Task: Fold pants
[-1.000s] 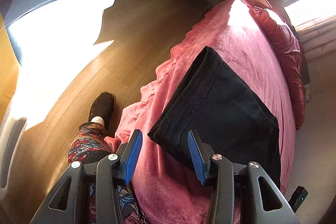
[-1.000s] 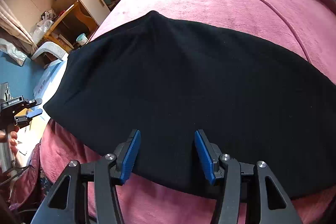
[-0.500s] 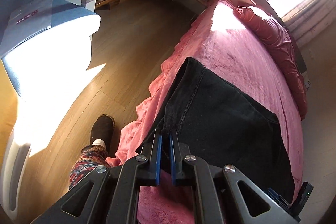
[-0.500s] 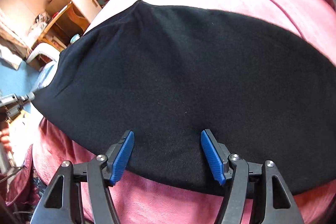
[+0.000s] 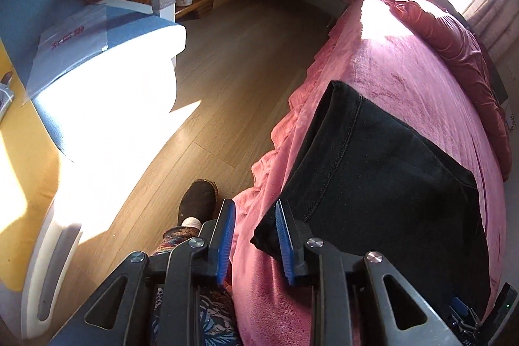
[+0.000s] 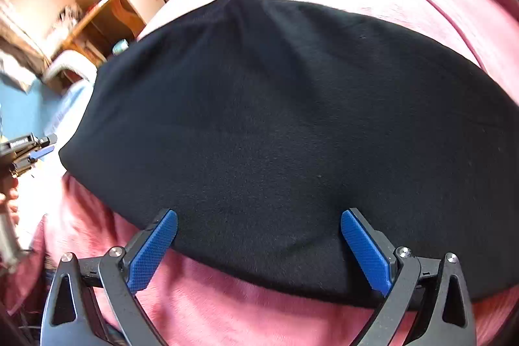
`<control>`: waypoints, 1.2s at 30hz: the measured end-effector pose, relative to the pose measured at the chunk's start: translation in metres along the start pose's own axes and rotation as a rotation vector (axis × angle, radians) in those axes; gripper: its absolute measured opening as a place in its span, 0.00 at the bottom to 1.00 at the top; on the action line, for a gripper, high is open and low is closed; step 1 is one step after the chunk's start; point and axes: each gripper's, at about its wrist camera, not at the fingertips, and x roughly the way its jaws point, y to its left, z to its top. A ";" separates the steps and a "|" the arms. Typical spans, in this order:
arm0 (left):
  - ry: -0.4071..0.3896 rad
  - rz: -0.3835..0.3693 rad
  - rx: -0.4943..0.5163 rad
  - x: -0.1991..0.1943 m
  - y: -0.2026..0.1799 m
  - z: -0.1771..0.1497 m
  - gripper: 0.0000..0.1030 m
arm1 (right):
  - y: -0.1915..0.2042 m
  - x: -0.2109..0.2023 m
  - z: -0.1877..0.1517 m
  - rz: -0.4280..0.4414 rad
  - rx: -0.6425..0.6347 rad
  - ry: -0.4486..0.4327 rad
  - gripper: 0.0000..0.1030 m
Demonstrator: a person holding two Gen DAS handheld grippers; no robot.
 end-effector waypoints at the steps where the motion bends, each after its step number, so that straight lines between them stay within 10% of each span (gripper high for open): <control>1: -0.033 -0.005 0.013 -0.009 -0.004 0.002 0.25 | -0.006 -0.008 -0.002 0.020 0.021 -0.006 0.93; 6: -0.119 -0.129 0.127 -0.041 -0.045 0.002 0.29 | -0.043 -0.043 -0.015 0.015 0.145 -0.061 0.74; 13: 0.025 -0.299 0.396 -0.015 -0.140 -0.041 0.30 | -0.082 -0.051 -0.033 -0.123 0.269 -0.040 0.56; 18: 0.180 -0.183 0.476 0.030 -0.167 -0.080 0.29 | -0.092 -0.057 -0.036 -0.089 0.280 -0.057 0.48; 23: 0.169 -0.188 0.468 0.031 -0.168 -0.078 0.29 | -0.162 -0.104 -0.062 0.005 0.487 -0.185 0.48; 36: 0.109 -0.186 0.491 0.012 -0.184 -0.082 0.30 | -0.356 -0.188 -0.180 -0.070 1.186 -0.514 0.42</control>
